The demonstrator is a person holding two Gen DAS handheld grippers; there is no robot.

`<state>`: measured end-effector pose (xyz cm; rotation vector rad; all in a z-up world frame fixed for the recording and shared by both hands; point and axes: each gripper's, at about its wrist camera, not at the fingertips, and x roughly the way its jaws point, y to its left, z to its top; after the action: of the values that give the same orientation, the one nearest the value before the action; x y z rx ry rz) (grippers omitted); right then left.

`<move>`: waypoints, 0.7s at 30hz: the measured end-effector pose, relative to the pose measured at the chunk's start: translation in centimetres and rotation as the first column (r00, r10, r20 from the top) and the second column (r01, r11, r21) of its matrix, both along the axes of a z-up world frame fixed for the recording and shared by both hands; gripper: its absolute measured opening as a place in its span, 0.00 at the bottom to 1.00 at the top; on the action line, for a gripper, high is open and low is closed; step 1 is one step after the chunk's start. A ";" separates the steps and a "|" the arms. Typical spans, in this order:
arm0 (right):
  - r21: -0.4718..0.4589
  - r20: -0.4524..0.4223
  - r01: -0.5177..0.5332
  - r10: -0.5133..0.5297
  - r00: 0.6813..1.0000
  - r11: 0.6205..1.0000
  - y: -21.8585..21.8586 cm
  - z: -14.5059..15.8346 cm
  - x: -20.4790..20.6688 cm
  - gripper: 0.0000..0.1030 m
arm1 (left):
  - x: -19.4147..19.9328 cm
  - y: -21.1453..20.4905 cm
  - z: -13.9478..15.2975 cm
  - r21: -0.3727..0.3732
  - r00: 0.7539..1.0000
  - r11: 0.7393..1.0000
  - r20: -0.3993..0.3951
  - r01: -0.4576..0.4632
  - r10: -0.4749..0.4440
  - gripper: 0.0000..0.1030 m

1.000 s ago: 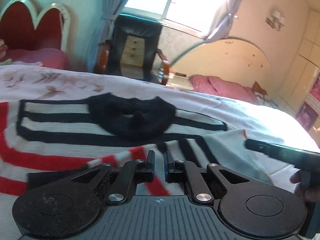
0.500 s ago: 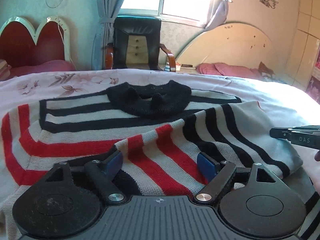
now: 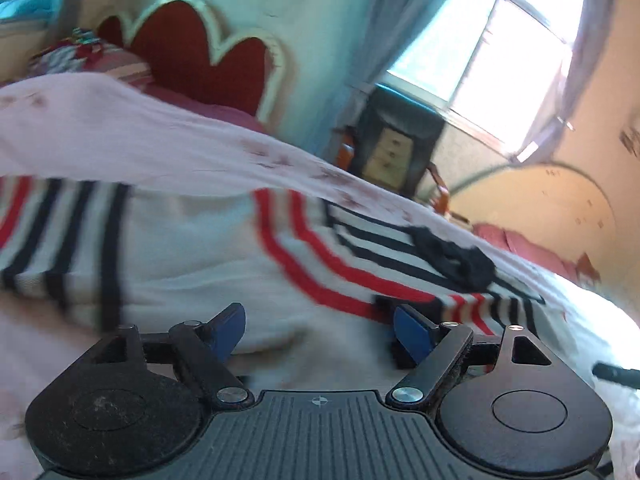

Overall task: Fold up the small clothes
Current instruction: 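Grasp the other black sleeve cuff with the left tool and fold it across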

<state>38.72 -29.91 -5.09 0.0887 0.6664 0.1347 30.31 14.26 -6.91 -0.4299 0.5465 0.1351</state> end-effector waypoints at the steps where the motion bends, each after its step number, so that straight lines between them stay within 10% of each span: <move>1: 0.036 -0.011 0.020 -0.020 1.000 0.999 -0.5 0.1 -0.3 0.22 | -1.3 2.5 -0.5 -0.021 0.997 0.997 0.000 -0.075 0.075 0.74; 3: 0.091 -0.025 0.048 -0.046 0.999 0.995 -1.1 0.1 -0.7 0.22 | -3.5 7.3 -1.9 -0.105 0.980 0.975 -0.026 -0.197 0.195 0.50; 13: 0.124 -0.046 0.012 -0.006 0.999 0.992 1.6 0.6 -0.9 0.22 | -8.4 21.4 -6.4 -0.438 0.831 0.752 0.022 -0.492 0.556 0.50; 16: 0.137 -0.046 0.017 -0.010 0.999 0.990 1.9 0.8 -0.3 0.22 | -7.5 22.6 -6.9 -0.450 0.833 0.751 0.028 -0.484 0.553 0.46; 18: 0.144 -0.046 0.048 -0.042 0.998 0.988 1.6 0.6 0.2 0.21 | -6.7 23.0 -6.7 -0.406 0.843 0.770 -0.004 -0.493 0.538 0.04; 21: 0.128 -0.083 0.139 -0.129 0.988 0.982 0.8 -0.1 1.5 0.18 | -5.8 22.0 -5.6 -0.345 0.871 0.826 0.047 -0.446 0.490 0.05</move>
<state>40.20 -29.10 -5.21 0.2681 0.7236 0.0457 24.55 36.29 -12.51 -0.8900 0.3178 0.4940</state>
